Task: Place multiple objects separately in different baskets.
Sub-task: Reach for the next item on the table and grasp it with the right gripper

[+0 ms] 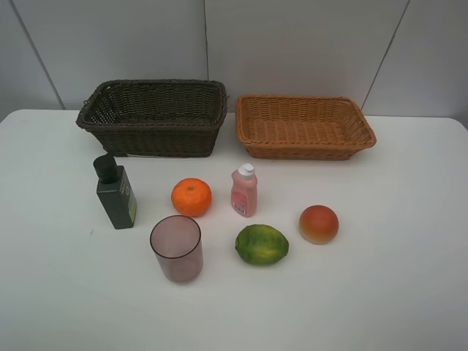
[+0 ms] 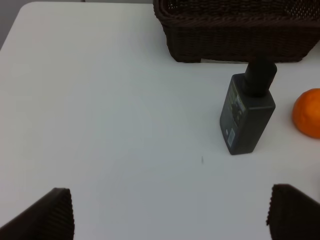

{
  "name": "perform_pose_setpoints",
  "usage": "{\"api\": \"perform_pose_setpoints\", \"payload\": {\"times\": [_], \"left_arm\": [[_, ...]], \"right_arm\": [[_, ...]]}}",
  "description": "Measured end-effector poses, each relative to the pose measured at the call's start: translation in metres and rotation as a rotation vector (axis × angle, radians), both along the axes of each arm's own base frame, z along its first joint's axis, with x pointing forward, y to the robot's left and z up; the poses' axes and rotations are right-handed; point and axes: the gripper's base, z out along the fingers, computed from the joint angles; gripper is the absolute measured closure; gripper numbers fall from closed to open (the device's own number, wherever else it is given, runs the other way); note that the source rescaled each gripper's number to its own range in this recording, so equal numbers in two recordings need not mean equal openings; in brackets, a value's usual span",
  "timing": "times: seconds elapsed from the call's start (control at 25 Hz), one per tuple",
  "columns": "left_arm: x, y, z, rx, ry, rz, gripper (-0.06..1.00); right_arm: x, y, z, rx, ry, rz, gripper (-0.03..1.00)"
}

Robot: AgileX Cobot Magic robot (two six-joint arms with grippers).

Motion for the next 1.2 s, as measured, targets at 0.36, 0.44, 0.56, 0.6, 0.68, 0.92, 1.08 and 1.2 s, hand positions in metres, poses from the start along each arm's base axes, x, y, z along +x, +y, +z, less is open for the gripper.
{"api": "perform_pose_setpoints", "payload": {"times": [0.36, 0.44, 0.56, 0.6, 0.68, 0.92, 1.08, 1.2], "left_arm": [[0.0, 0.0, 0.0, 0.0, 0.0, 0.0, -0.06], [0.0, 0.0, 0.0, 0.0, 0.0, 0.0, -0.06], [0.0, 0.0, 0.0, 0.0, 0.0, 0.0, -0.06], [0.0, 0.0, 0.0, 0.0, 0.0, 0.0, -0.06], [0.0, 0.0, 0.0, 0.0, 0.0, 0.0, -0.06], [0.0, 0.0, 0.0, 0.0, 0.0, 0.0, -0.06], [0.0, 0.0, 0.0, 0.0, 0.0, 0.0, -0.06], [0.0, 0.0, 0.0, 0.0, 0.0, 0.0, -0.06]], "right_arm": [[0.0, 0.0, 0.0, 0.0, 0.0, 0.0, -0.03], [0.0, 0.0, 0.0, 0.0, 0.0, 0.0, -0.03], [0.0, 0.0, 0.0, 0.0, 0.0, 0.0, -0.03], [0.0, 0.0, 0.0, 0.0, 0.0, 0.0, -0.03], [0.0, 0.0, 0.0, 0.0, 0.0, 0.0, -0.03], [0.0, 0.0, 0.0, 0.0, 0.0, 0.0, -0.03], [0.0, 0.0, 0.0, 0.0, 0.0, 0.0, -0.03], [0.0, 0.0, 0.0, 0.0, 0.0, 0.0, -0.03]]}}
